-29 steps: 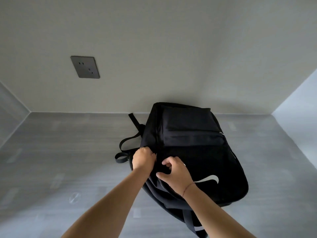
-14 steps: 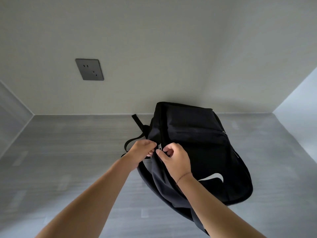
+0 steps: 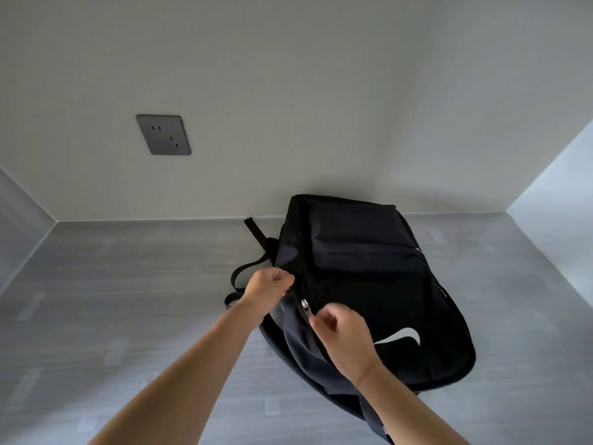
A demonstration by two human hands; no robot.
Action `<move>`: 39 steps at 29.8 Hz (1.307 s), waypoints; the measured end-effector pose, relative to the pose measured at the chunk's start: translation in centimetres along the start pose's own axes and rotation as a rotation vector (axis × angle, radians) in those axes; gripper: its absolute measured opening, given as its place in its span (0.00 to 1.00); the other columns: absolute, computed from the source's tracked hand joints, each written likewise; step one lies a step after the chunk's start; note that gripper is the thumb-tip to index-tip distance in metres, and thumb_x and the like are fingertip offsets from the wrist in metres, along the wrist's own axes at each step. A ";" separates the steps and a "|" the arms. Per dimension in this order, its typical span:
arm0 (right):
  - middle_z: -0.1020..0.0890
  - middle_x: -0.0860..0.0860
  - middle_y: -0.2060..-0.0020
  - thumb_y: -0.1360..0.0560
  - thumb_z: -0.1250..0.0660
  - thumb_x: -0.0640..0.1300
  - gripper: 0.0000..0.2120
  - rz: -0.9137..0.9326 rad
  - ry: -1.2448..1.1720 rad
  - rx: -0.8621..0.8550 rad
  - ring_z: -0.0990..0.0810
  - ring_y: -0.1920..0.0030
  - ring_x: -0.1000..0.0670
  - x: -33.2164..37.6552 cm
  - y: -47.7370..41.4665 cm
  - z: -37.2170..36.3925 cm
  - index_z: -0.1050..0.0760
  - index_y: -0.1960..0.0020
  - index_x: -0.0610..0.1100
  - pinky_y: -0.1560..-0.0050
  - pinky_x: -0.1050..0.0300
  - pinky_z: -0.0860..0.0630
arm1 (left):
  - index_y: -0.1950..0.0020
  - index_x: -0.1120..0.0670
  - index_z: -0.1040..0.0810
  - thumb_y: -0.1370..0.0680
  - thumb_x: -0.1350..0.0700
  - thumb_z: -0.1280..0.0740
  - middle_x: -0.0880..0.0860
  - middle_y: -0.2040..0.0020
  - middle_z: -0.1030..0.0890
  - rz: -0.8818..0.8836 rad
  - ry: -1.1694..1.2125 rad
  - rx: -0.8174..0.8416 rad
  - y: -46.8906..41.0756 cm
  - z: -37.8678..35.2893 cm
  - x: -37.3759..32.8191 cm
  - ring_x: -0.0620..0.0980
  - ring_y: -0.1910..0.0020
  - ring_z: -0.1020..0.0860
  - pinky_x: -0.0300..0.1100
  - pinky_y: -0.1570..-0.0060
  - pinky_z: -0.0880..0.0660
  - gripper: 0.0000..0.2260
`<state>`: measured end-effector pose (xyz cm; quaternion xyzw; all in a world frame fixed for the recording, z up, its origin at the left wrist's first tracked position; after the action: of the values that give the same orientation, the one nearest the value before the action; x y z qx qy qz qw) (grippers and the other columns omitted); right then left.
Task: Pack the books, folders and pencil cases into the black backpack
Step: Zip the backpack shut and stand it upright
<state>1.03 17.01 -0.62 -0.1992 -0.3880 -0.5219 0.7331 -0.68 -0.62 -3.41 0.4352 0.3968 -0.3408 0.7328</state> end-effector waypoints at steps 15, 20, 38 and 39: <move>0.28 0.56 0.69 0.25 0.40 0.48 0.14 -0.038 0.148 -0.052 0.27 0.64 0.56 -1.9 4.0 1.1 0.37 0.68 0.55 0.53 0.56 0.30 | 0.69 0.56 0.25 0.26 0.35 0.38 0.49 0.76 0.25 -0.015 -0.703 0.265 5.6 -3.9 -1.5 0.43 0.75 0.26 0.36 0.70 0.30 0.26; 0.22 0.56 0.59 0.26 0.39 0.54 0.08 -0.026 0.302 -0.122 0.24 0.54 0.55 -1.7 4.4 -0.1 0.29 0.61 0.52 0.50 0.56 0.37 | 0.72 0.54 0.26 0.24 0.48 0.35 0.48 0.79 0.24 0.073 -0.537 0.215 6.4 -4.8 0.3 0.42 0.77 0.25 0.34 0.71 0.32 0.18; 0.28 0.56 0.72 0.33 0.41 0.55 0.10 0.149 0.286 -0.242 0.28 0.65 0.56 -3.8 9.3 5.4 0.33 0.69 0.51 0.58 0.64 0.39 | 0.68 0.59 0.24 0.25 0.58 0.31 0.54 0.73 0.23 0.112 0.018 -0.061 8.3 -1.6 1.0 0.50 0.74 0.27 0.42 0.64 0.30 0.12; 0.29 0.55 0.73 0.33 0.40 0.54 0.10 0.126 0.303 -0.282 0.28 0.66 0.54 -4.4 9.4 6.5 0.35 0.70 0.52 0.61 0.61 0.38 | 0.69 0.59 0.24 0.25 0.59 0.31 0.54 0.73 0.24 0.131 0.056 -0.106 7.9 -0.8 1.2 0.51 0.75 0.27 0.43 0.63 0.30 0.12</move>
<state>6.62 27.74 1.01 -0.2427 -0.1833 -0.5480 0.7793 6.29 3.00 -1.85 0.4300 0.4055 -0.2584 0.7642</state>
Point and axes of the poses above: each hand's wrist, its own y-axis away from the middle knuckle, its own z-axis out of the back of the hand, x = y × z, the point moved 4 cm from there along -y, towards the middle knuckle
